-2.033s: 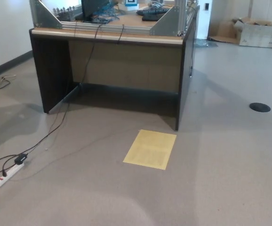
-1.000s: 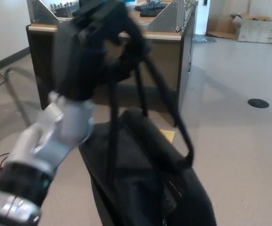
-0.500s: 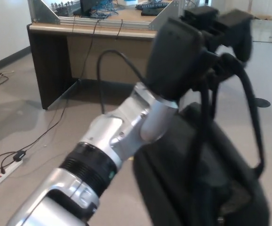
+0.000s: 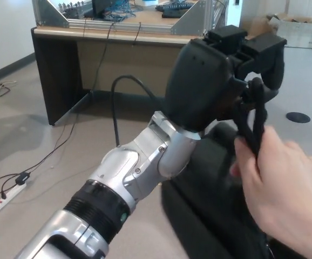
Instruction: A person hands over a black lunchbag to the robot and the robot uses its left hand to grab the strips of the lunchbag, the gives it back to the person.
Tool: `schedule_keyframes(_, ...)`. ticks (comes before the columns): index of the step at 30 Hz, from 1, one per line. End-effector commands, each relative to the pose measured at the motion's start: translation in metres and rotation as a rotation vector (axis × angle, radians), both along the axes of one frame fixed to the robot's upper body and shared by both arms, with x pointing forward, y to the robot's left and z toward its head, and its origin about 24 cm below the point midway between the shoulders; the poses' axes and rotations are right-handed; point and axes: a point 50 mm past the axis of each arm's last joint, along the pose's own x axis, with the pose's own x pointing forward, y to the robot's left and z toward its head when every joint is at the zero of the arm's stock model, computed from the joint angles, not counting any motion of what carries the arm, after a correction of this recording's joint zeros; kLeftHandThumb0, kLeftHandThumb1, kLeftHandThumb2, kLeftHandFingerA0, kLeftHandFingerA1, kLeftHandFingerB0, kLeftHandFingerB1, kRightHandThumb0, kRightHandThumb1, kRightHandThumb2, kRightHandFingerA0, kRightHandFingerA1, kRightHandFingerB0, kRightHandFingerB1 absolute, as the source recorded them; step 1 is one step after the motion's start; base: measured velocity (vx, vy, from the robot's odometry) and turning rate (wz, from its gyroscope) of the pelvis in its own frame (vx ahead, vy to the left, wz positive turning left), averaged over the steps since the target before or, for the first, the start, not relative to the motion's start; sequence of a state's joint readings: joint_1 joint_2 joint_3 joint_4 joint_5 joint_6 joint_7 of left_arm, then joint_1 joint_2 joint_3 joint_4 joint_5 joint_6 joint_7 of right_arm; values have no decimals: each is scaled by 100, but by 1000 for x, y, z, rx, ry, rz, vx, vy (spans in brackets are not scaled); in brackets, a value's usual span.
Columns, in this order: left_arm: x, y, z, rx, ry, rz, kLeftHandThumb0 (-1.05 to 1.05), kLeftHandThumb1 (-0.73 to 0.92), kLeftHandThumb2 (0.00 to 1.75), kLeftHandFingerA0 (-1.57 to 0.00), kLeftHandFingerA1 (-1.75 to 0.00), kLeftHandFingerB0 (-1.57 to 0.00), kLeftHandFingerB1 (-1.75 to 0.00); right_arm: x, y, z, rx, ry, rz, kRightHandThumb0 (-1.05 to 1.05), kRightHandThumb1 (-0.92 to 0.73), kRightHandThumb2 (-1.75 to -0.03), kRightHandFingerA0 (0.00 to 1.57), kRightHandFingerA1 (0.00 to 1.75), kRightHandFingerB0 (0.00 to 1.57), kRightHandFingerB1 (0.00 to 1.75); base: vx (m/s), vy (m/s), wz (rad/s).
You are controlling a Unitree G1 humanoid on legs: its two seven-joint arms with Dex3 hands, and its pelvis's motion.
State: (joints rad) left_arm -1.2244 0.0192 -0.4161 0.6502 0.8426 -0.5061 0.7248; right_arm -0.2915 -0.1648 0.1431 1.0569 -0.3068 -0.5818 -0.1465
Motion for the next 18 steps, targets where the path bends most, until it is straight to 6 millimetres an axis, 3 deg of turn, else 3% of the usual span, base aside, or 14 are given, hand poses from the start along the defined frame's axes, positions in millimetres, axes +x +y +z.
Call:
schedule_keyframes(1,1,3,5,-15,5,15,-32,56,56,-80,-173,-66,-160,2,-4,1,0,1,-15,-50,-57,-94,56,62,51,57,0,0,0)
schedule_keyframes(5,-1,0,7,-31,11,-8,-31,58,56,-79,-175,-62,-162,1,-3,0,13,9,-22,-51,-57,-93,57,62,51,57,0,0,0)
schedule_keyframes(6,-1,-1,7,-30,14,-8,-39,42,80,-114,-140,-83,-122,1,-3,0,11,11,-21,-51,-57,-93,57,62,52,57,0,0,0)
schedule_keyframes(7,-1,-1,6,-29,20,-6,-48,51,59,-75,-155,-71,-135,0,-4,-1,9,11,-21,-50,-67,-60,61,46,62,45,0,0,0)
schedule_keyframes(8,-2,-1,6,-27,29,-2,-48,51,59,-75,-155,-71,-135,0,-4,-1,9,11,-21,-50,-67,-60,61,46,62,45,0,0,0)
schedule_keyframes(9,0,0,4,-2,90,-11,-48,55,57,-56,-117,-60,-82,0,-4,-1,12,15,-22,-50,-67,-60,62,46,62,45,0,0,0)
schedule_keyframes(10,1,0,2,42,139,-1,-70,57,58,-25,-40,-30,-30,-1,-4,-2,12,17,-22,-50,-67,-60,62,46,62,45,0,0,0)
schedule_keyframes(11,2,0,1,82,169,17,-70,57,58,-25,-40,-30,-30,-1,-4,-2,10,17,-21,-50,-67,-60,62,46,62,45,0,0,0)
schedule_keyframes(12,1,2,0,198,280,25,-99,61,61,0,0,0,0,1,-4,-1,8,16,-20,-52,-57,-93,57,62,51,57,0,0,0)
schedule_keyframes(17,-9,7,1,280,298,11,-105,64,61,0,0,0,0,1,-4,0,0,7,-19,-51,-57,-93,58,62,52,57,0,0,0)
schedule_keyframes(18,-10,8,1,282,305,5,-104,63,60,0,0,0,0,1,-4,0,1,7,-20,-49,-67,-60,62,46,62,45,0,0,0)
